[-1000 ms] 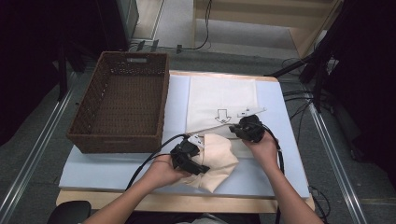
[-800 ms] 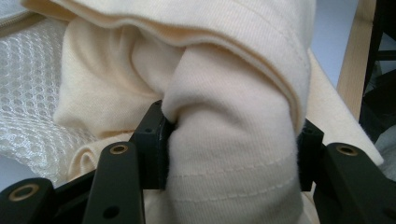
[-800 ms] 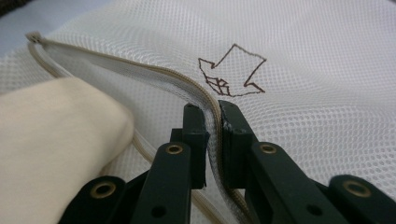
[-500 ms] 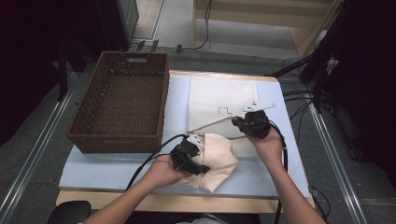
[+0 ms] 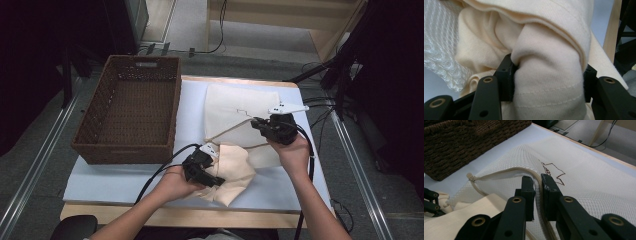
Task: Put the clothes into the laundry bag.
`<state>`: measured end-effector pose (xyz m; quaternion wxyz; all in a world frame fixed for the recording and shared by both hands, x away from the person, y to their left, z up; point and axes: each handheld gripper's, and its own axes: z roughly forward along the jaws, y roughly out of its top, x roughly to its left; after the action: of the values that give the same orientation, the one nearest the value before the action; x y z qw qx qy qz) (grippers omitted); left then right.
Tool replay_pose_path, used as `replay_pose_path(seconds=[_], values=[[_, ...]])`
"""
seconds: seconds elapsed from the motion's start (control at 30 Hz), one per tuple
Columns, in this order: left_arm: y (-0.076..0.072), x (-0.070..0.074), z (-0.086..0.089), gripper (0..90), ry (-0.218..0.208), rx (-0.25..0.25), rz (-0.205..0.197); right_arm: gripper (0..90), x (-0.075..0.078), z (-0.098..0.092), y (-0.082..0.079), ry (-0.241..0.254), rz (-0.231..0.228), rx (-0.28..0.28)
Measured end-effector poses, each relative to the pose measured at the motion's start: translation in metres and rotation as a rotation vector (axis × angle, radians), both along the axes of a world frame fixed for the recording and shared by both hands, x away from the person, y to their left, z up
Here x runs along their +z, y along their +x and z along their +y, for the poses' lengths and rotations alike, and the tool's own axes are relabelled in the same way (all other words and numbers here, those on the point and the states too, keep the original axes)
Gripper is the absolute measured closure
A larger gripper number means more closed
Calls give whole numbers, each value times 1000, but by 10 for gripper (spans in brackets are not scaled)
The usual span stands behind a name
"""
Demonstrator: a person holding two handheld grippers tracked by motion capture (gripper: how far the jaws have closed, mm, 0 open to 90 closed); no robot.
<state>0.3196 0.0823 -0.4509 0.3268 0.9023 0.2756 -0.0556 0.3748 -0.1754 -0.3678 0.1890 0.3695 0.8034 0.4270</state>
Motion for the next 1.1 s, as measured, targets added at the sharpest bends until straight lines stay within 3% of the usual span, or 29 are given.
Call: replay_pose_path(seconds=[0.07, 0.4, 0.5, 0.63, 0.77, 0.83, 0.97, 1.1], values=[[0, 0, 0, 469, 4, -1, -4, 828, 1, 1, -1, -12, -9, 1], [0, 10, -2, 554, -2, 8, 8, 829, -12, 4, 1, -15, 48, 15], [0, 19, -3, 554, -40, 39, 4, 829, -12, 3, 2, -13, 54, 16], [1, 28, -5, 553, -38, 68, -22, 828, -12, 2, 1, -9, 57, 16], [4, 34, -4, 552, -43, 104, -20, 827, -11, 2, 0, -7, 59, 18], [8, 37, -7, 552, -34, 142, -9, 827, -10, 2, -1, -3, 57, 23], [12, 40, -14, 549, 5, 153, -10, 827, -8, 3, -2, 0, 52, 28], [16, 45, -23, 549, 16, 170, -18, 827, -7, 4, -5, 9, 55, 30]])
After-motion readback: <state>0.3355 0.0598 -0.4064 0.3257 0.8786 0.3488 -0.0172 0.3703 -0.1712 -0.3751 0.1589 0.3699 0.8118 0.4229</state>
